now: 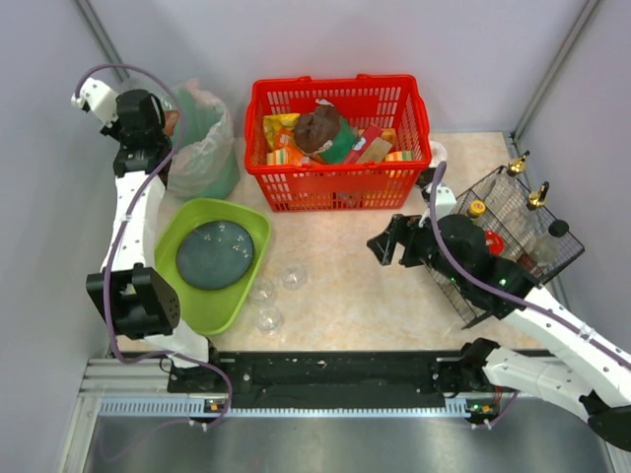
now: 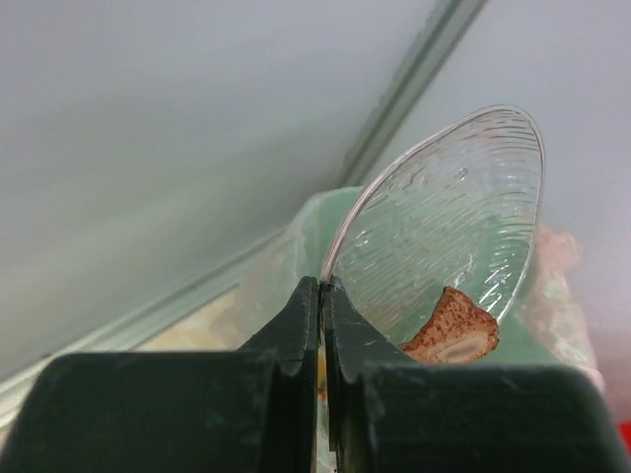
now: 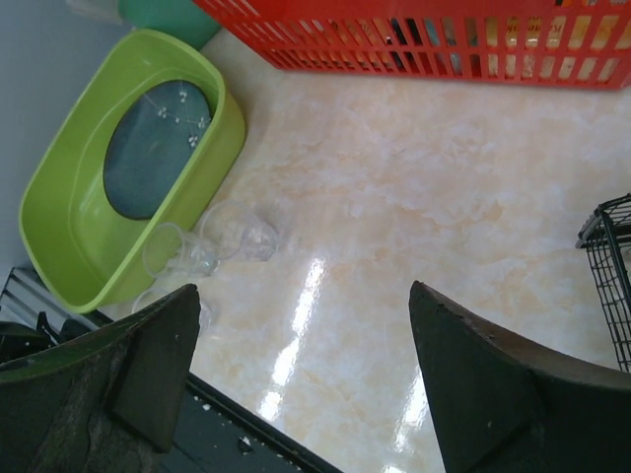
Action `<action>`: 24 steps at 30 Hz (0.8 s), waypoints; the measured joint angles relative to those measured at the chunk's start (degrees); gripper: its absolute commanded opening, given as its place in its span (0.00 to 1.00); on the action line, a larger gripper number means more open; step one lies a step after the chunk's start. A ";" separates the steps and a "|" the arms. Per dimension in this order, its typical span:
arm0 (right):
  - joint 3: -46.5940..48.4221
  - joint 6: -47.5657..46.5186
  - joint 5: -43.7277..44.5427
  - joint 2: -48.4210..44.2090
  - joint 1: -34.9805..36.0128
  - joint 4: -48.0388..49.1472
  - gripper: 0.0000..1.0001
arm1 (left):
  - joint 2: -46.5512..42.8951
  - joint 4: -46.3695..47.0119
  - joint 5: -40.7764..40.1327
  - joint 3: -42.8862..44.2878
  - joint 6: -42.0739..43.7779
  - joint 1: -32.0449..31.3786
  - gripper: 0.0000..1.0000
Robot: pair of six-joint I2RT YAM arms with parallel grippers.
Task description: Clear the kitchen counter
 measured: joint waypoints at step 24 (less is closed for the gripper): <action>0.09 -1.05 0.20 0.55 -0.02 -0.04 0.85 | 15.10 53.16 -34.25 -2.29 64.65 -12.83 0.00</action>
